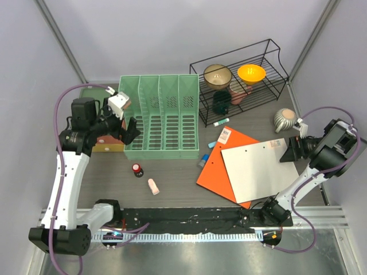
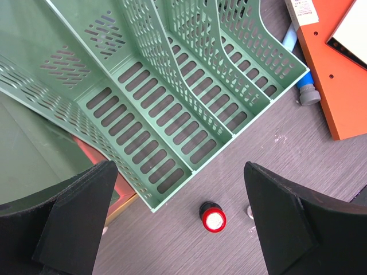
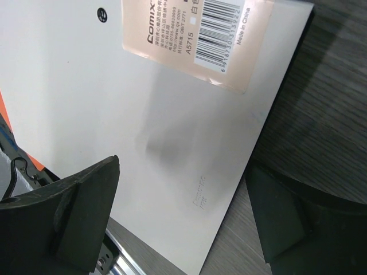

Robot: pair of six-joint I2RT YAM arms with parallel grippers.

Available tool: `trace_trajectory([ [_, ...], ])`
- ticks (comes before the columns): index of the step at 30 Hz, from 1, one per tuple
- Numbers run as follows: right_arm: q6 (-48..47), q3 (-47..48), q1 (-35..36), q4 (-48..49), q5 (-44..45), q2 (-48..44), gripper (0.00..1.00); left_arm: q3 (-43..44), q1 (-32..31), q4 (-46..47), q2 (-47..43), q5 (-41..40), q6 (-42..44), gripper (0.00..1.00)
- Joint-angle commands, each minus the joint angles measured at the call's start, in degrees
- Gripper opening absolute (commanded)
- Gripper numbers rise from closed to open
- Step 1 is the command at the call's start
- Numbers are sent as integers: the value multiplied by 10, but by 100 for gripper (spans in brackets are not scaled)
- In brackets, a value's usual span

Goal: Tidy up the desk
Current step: Pick up the folder from the folder.

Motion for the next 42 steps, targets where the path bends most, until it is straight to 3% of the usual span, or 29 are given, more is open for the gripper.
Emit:
trace_trajectory([
  [1, -49, 0, 7, -20, 10, 38, 96, 11, -4, 4, -2, -2, 9, 100],
  [8, -80, -13, 14, -43, 10, 55, 94, 8, -5, 5, -2, -2, 9, 100],
  [12, -82, -10, 14, -45, 15, 64, 87, 7, -6, 6, -6, -2, 9, 100],
  [30, -91, 85, 9, -129, 0, 97, 2, -8, -7, 20, -8, -12, 10, 100],
  [42, -65, 129, 5, -133, -7, 53, 1, -9, -8, 31, -6, -13, 6, 100],
])
